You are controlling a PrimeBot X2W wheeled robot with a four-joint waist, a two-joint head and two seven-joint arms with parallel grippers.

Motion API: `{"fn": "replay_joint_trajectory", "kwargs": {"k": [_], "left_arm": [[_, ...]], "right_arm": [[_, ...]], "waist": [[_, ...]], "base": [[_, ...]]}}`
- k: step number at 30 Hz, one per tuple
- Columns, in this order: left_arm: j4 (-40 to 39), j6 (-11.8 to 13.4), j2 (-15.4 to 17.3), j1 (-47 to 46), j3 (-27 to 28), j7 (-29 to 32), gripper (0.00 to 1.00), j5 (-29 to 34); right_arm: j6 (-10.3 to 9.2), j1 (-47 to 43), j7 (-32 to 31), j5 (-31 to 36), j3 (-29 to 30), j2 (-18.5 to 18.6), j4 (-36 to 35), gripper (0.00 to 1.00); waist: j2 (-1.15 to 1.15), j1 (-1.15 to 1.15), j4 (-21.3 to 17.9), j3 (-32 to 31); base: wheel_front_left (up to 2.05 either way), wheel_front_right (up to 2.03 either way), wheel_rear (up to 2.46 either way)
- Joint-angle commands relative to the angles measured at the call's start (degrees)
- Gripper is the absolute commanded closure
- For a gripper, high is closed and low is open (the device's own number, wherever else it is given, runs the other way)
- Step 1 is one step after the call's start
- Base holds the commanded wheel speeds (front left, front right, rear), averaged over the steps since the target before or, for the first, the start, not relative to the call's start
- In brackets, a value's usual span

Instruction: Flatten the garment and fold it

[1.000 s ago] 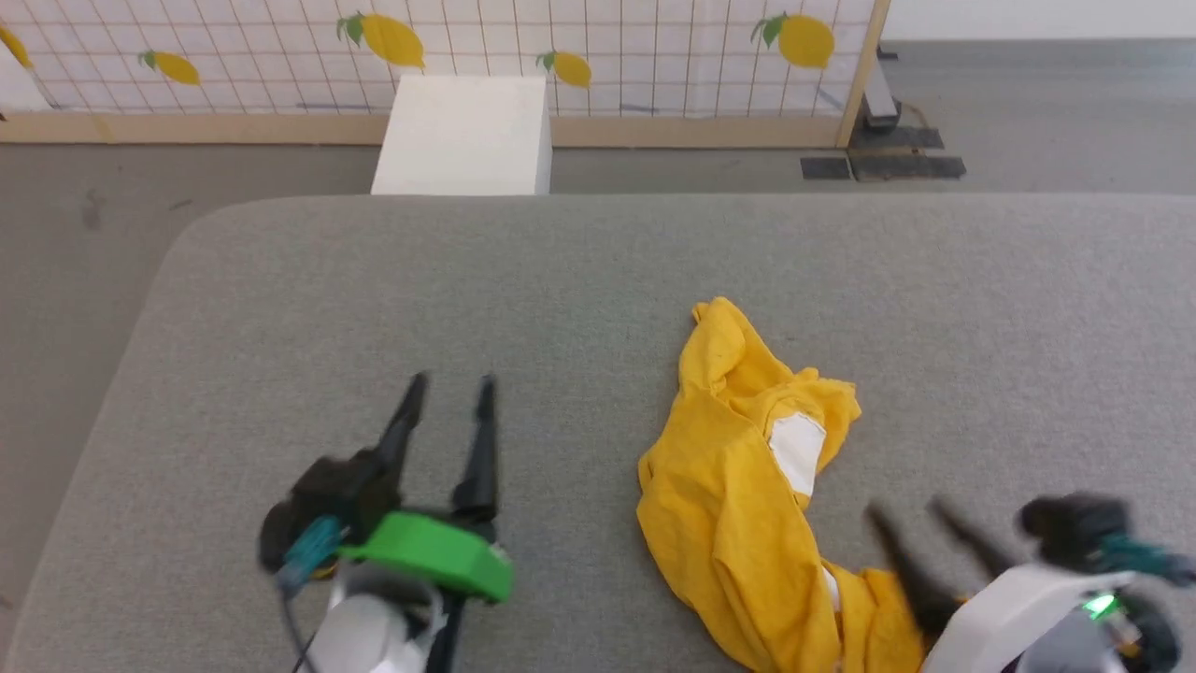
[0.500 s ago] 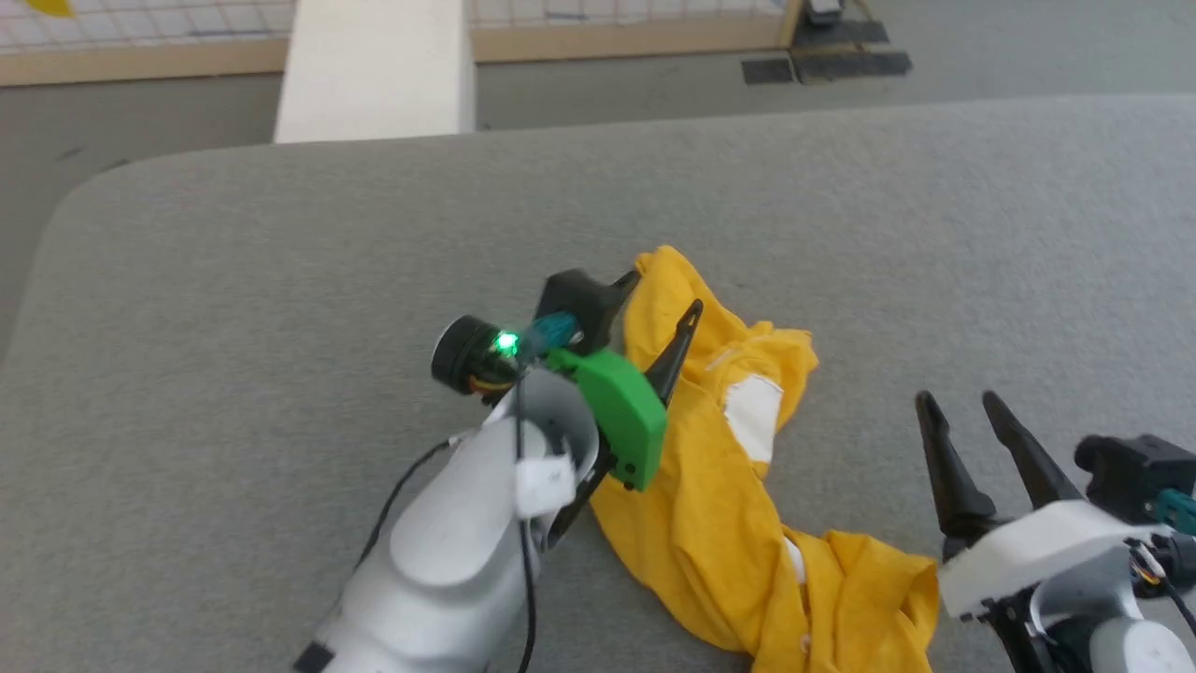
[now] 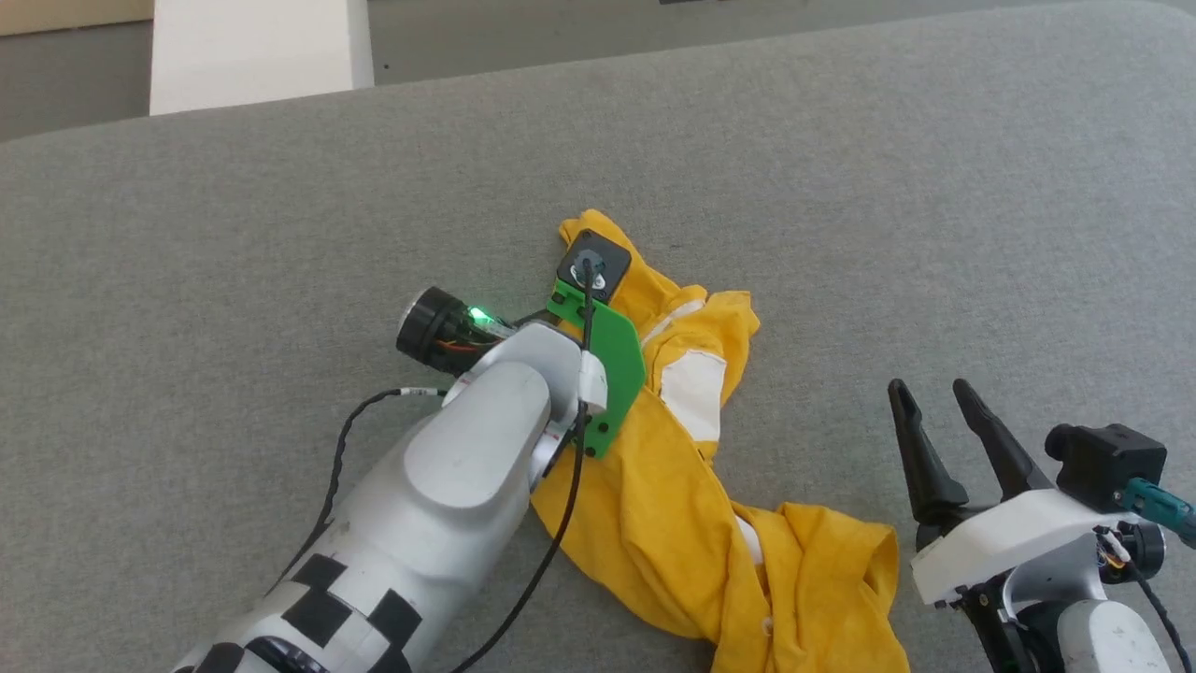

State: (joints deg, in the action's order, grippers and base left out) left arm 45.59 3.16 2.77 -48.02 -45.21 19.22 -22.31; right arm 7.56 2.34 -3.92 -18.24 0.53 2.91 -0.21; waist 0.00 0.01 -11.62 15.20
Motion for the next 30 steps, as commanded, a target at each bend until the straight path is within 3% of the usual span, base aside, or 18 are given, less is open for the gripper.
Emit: {"fn": "replay_joint_trajectory", "kwargs": {"k": [1,10,16,24,27,30], "left_arm": [[0.17,0.36,0.14,-0.6,0.36,-0.99,1.0,-0.36],[-6.53,3.55,0.27,3.59,7.75,-16.08,1.0,-7.6],[-15.31,6.59,5.29,11.67,14.71,-24.93,1.0,-11.25],[-28.48,13.46,14.32,31.63,21.88,-25.53,1.0,-15.76],[-31.34,15.81,15.52,38.52,23.44,-24.82,1.0,-17.49],[-32.18,16.45,15.59,43.48,23.56,-23.92,1.0,-19.03]], "right_arm": [[-0.08,1.04,0.6,-0.53,-0.22,-0.03,0.28,0.0],[-0.08,0.5,-0.29,0.35,0.49,-0.03,0.23,0.0],[-0.08,-1.16,-1.75,1.33,1.86,-0.03,-1.02,0.0],[-0.08,-3.63,-3.5,1.27,2.98,-0.03,-2.21,0.0],[-0.08,-4.31,-4.5,1.25,3.79,-0.03,-1.96,0.0],[-0.08,-4.64,-6.0,1.54,4.71,-0.03,-1.19,0.0]], "waist": [[0.0,-0.01,0.17,-0.17],[0.0,-0.01,4.05,-3.74],[0.0,-0.01,7.95,-7.11],[0.0,-0.01,12.81,-10.05],[0.0,-0.01,14.44,-10.52],[0.0,-0.01,15.92,-10.81]], "base": [[0.0,0.0,0.0],[0.0,0.0,0.0],[0.0,0.0,0.0],[0.0,0.0,0.0],[0.0,0.0,0.0],[0.0,0.0,0.0]]}}
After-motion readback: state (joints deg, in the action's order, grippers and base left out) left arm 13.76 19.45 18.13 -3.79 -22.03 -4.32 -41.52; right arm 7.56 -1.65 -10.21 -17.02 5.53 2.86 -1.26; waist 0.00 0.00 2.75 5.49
